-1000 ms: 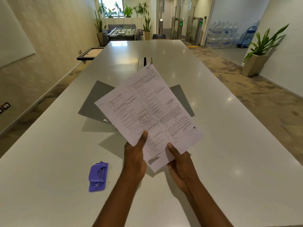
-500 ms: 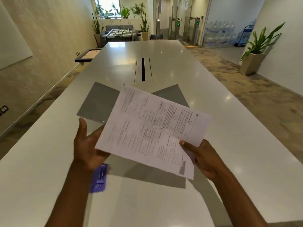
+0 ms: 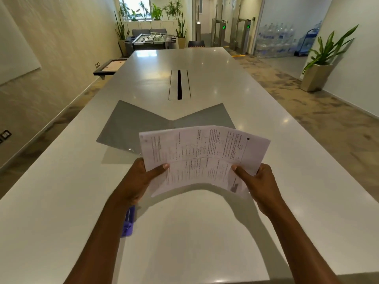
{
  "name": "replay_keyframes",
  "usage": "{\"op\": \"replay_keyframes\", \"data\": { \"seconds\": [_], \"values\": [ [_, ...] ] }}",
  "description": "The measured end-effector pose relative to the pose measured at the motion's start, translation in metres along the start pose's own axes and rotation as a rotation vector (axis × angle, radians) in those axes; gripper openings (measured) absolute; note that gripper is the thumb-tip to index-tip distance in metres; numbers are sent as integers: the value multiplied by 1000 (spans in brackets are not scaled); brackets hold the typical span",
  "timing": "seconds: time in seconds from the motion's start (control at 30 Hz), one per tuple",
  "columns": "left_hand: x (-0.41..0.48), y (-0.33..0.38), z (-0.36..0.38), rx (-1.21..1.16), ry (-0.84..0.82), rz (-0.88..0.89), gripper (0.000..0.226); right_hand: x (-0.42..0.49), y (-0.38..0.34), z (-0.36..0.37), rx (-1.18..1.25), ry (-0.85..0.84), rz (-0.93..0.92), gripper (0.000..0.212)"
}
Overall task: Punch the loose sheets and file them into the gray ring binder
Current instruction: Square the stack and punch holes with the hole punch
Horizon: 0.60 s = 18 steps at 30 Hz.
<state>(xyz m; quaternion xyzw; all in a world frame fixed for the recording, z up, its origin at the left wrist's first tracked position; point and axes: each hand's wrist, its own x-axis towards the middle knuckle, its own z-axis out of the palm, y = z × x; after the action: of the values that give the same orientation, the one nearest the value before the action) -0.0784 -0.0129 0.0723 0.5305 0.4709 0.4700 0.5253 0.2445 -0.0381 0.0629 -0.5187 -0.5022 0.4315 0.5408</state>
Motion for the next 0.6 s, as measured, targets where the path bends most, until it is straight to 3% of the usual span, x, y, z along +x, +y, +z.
{"op": "replay_keyframes", "data": {
  "seconds": [0.27,0.4,0.5,0.6],
  "values": [
    [-9,-57,29,29,200,-24,21,-10,35,14,-79,88,-20,22],
    [-14,-75,36,-18,231,-58,36,-14,50,14,-131,80,-5,20],
    [-12,-72,34,0,258,-40,24,-10,51,12,-128,82,-6,19],
    [-10,-69,31,41,265,-29,26,-6,51,9,-103,82,-5,21]
  ]
}}
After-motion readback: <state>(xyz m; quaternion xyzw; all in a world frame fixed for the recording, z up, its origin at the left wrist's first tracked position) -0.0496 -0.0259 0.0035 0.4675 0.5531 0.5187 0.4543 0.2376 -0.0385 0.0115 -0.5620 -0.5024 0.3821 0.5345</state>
